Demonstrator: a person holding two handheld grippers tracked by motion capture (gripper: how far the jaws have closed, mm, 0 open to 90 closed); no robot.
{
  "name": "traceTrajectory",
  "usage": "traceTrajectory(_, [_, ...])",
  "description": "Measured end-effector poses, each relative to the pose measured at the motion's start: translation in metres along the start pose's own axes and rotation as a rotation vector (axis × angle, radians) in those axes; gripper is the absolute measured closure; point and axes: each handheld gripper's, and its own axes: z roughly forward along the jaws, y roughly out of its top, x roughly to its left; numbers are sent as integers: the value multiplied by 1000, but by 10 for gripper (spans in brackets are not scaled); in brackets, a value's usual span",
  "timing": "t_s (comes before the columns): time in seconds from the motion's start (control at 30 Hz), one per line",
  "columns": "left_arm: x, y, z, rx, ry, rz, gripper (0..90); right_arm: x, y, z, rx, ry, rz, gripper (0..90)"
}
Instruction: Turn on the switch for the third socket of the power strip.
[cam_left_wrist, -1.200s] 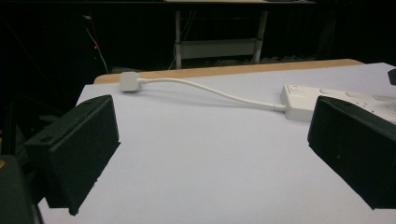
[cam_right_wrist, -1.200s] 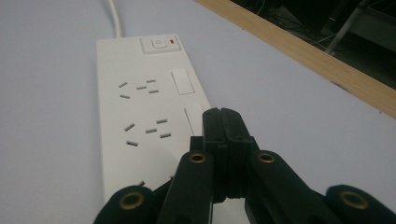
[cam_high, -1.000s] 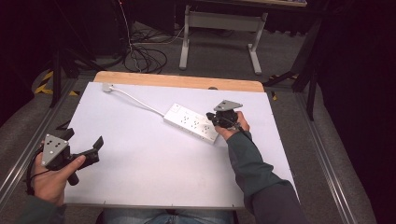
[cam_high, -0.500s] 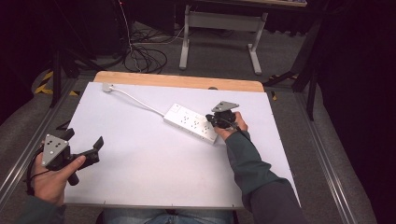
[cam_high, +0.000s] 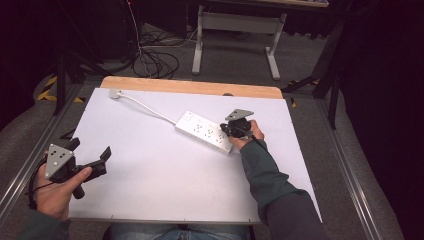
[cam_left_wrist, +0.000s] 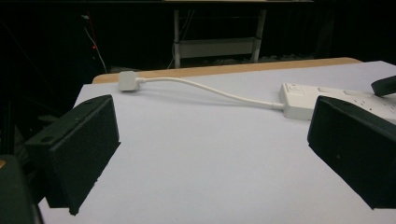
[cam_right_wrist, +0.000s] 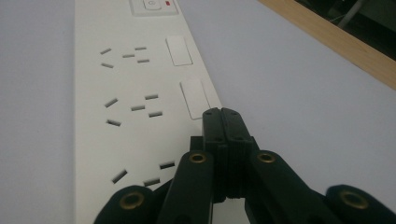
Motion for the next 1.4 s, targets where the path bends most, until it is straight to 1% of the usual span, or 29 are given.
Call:
traceTrajectory(0.53, [-1, 0, 0, 2, -1, 3, 27, 0, -1, 1, -3, 0, -2, 900])
traceTrajectory(0.73, [-1, 0, 0, 7, -2, 3, 27, 3, -1, 3, 1, -11, -26, 900])
traceTrajectory(1.4, [0, -1, -2, 4, -3, -3, 31, 4, -1, 4, 0, -21, -36, 900])
